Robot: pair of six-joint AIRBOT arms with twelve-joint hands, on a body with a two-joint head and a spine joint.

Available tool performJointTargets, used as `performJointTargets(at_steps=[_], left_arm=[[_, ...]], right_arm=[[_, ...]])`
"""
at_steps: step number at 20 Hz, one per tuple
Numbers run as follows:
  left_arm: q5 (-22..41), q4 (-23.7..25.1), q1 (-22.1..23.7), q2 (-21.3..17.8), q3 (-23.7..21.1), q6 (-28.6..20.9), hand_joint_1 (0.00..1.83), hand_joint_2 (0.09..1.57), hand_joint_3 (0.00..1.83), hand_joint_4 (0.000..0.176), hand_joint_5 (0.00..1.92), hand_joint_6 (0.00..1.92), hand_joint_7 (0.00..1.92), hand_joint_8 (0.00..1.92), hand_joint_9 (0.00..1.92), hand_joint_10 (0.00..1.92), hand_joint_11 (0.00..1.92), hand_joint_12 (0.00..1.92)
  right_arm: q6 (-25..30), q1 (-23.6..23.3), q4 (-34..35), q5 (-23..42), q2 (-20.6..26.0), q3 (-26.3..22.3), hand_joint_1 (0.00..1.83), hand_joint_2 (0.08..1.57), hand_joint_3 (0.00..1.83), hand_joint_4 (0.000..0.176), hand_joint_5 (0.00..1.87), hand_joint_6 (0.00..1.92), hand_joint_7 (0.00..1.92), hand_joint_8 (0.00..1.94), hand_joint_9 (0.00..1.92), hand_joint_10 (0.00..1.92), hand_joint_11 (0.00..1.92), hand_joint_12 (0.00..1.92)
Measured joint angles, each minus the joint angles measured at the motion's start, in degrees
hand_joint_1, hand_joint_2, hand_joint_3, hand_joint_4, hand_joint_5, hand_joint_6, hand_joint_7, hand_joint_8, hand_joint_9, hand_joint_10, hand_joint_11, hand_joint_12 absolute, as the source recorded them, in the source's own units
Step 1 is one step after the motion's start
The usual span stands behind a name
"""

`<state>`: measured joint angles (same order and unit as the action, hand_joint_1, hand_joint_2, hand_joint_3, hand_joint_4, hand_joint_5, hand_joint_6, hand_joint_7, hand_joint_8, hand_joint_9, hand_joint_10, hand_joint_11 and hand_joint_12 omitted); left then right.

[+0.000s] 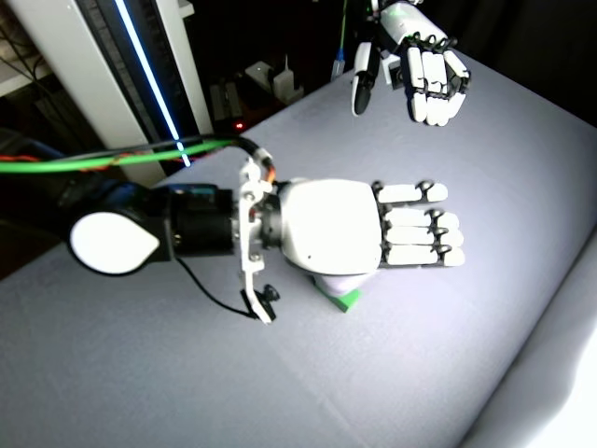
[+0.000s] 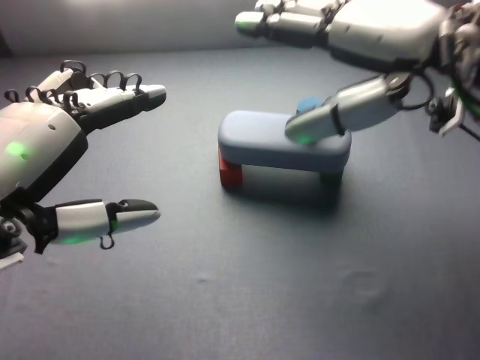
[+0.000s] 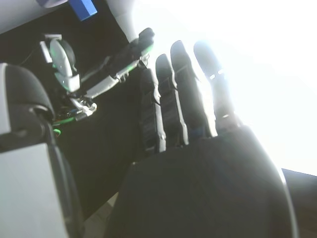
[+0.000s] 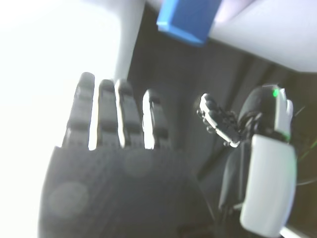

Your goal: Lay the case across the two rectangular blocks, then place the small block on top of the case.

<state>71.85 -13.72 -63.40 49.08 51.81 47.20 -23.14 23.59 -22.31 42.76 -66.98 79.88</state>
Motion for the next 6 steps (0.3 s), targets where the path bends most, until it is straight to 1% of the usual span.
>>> performJointTargets(at_steps=[1, 2, 3, 4, 5, 6], left_arm=[[0.28, 0.59, 0.02, -0.24, 0.02, 0.0, 0.59, 1.03, 0.01, 0.0, 0.33, 0.0, 0.31, 0.0, 0.28, 0.0, 0.0, 0.78], [1.11, 0.74, -0.52, -1.05, -0.09, 0.09, 0.5, 1.04, 0.01, 0.02, 0.29, 0.0, 0.24, 0.0, 0.2, 0.0, 0.0, 0.6], [1.84, -0.33, -0.52, -1.38, -0.11, 0.17, 0.44, 1.03, 0.0, 0.042, 0.27, 0.0, 0.22, 0.0, 0.17, 0.0, 0.0, 0.57], [3.48, -1.84, -0.52, -1.46, -0.11, 0.11, 0.39, 1.04, 0.0, 0.058, 0.23, 0.0, 0.17, 0.0, 0.14, 0.0, 0.0, 0.64], [4.31, -1.51, -0.52, -1.62, -0.13, 0.11, 0.33, 1.03, 0.0, 0.071, 0.21, 0.0, 0.15, 0.0, 0.13, 0.0, 0.0, 0.66], [4.72, -0.85, -0.52, -1.73, -0.33, 0.04, 0.3, 1.03, 0.0, 0.077, 0.18, 0.0, 0.14, 0.0, 0.12, 0.0, 0.0, 0.66]], right_arm=[[0.26, 1.4, 0.31, 2.1, 0.79, -0.46, 0.06, 1.09, 0.01, 0.145, 0.0, 0.0, 0.05, 0.0, 0.06, 0.0, 0.0, 0.2], [0.44, 4.35, 1.6, 6.54, 2.93, -1.22, 0.08, 1.15, 0.01, 0.14, 0.0, 0.0, 0.07, 0.0, 0.07, 0.0, 0.0, 0.19], [-0.13, 7.58, 4.13, 8.83, 4.52, -2.89, 0.1, 1.16, 0.0, 0.141, 0.01, 0.0, 0.07, 0.0, 0.06, 0.0, 0.0, 0.15], [-0.07, 11.28, 8.55, 12.15, 5.92, -4.83, 0.1, 1.18, 0.0, 0.124, 0.02, 0.0, 0.07, 0.0, 0.07, 0.0, 0.0, 0.19], [-0.57, 14.71, 11.02, 15.85, 7.5, -6.75, 0.09, 1.19, 0.0, 0.108, 0.01, 0.0, 0.09, 0.0, 0.09, 0.0, 0.0, 0.3], [-0.79, 16.33, 11.82, 18.23, 8.22, -7.61, 0.08, 1.19, 0.0, 0.093, 0.01, 0.0, 0.09, 0.0, 0.1, 0.0, 0.0, 0.34]])
